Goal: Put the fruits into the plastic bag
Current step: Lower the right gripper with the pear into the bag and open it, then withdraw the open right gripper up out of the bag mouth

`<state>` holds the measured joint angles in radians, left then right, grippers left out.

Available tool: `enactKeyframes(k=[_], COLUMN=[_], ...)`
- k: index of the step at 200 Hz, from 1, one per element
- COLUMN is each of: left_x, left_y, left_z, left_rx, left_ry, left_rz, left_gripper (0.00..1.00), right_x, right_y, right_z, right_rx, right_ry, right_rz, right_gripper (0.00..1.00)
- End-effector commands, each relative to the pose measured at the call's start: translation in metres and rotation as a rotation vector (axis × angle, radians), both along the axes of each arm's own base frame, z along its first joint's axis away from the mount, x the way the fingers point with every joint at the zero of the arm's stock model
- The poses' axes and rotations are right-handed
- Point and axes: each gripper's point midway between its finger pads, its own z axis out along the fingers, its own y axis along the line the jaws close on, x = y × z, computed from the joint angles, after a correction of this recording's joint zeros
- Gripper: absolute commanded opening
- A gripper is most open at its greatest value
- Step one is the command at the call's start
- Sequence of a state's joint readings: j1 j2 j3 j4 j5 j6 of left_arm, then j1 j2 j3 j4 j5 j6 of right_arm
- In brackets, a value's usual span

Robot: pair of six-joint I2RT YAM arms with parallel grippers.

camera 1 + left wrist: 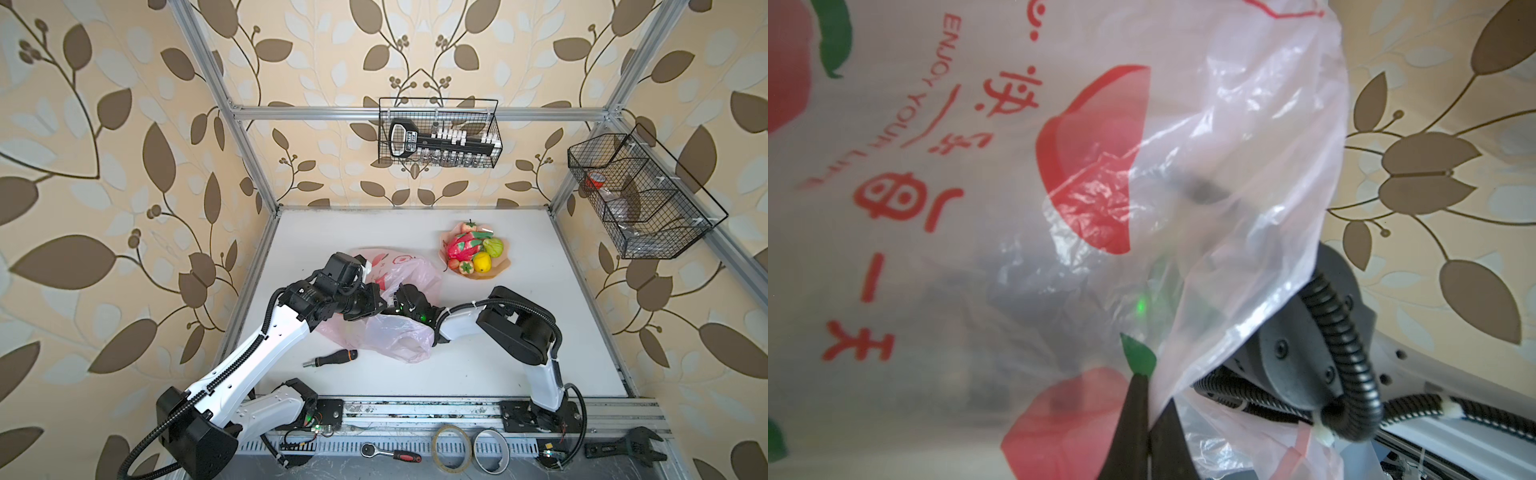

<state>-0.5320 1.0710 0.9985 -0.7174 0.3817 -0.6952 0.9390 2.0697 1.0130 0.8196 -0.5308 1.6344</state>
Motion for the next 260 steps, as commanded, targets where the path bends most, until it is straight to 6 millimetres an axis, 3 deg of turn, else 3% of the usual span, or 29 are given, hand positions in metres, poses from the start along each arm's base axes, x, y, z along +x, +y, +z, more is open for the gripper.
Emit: enactKeyframes(k=[1,14,55,128,260], left_x=[0.002,0.002,0.003,0.005,0.013], left_y=[0.0,0.002,0.001,0.011,0.019], left_z=[0.005,0.006,0.01,0.006,-0.002], left_rx=[-0.008,-0.006,-0.003,0.048,0.107], left_ry=[-0.031,-0.038,-0.05,-0.049,-0.039], left_rz=[0.017,0.022,0.015,0.052,0.097], left_gripper=[0.0,0.0,0.0,0.0,0.0], right_x=[0.002,0.001,-0.004,-0.015,-0.03], right_y=[0.007,0.007,0.006,-0.014,-0.063], right_z=[-0.003,0.0,0.013,0.028,0.021], right_rx=[0.001,0.005,0.0,-0.007,-0.041], right_ry=[0.057,0.052,0.008,-0.022,-0.016], right_rz=[-0.011,-0.004,0.026,0.032,-0.03], right_gripper=[0.45,0.59,0.89,0.94,0.94])
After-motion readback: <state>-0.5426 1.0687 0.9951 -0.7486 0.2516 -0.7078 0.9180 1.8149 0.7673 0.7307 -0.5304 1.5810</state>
